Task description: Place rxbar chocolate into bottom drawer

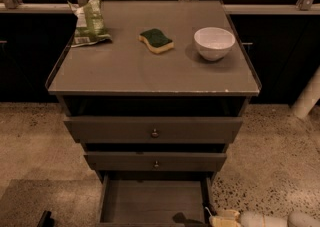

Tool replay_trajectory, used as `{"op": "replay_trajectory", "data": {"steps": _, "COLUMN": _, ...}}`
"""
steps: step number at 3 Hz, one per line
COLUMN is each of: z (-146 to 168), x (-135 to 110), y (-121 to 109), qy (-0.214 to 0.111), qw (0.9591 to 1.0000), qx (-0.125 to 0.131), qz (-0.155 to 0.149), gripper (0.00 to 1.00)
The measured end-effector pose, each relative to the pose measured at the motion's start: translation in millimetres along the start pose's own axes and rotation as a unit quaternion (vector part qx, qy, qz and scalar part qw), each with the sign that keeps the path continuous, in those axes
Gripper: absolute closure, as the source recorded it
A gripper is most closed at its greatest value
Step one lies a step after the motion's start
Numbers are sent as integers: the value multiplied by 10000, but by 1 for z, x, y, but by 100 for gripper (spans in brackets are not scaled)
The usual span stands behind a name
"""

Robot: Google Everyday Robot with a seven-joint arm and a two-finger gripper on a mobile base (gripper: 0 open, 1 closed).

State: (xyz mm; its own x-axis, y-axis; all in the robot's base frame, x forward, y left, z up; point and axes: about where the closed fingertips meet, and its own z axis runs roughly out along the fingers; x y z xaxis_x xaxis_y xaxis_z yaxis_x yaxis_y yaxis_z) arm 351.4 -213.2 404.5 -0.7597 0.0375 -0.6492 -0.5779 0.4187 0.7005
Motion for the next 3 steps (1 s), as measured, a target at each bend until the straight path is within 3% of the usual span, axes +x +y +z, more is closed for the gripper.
{"op": "replay_trajectory", "data": {"steps": 1, "z": 12, "x": -2, "y": -21, "qy": 44, "qw": 9997, "qx": -173, "qz": 173, "gripper": 100}}
{"op": "replay_trajectory", "data": {"steps": 3, "z": 59, "x": -4, "y": -104, "qy": -42, "qw": 9970, "qx": -428, "qz": 651, "gripper": 100}}
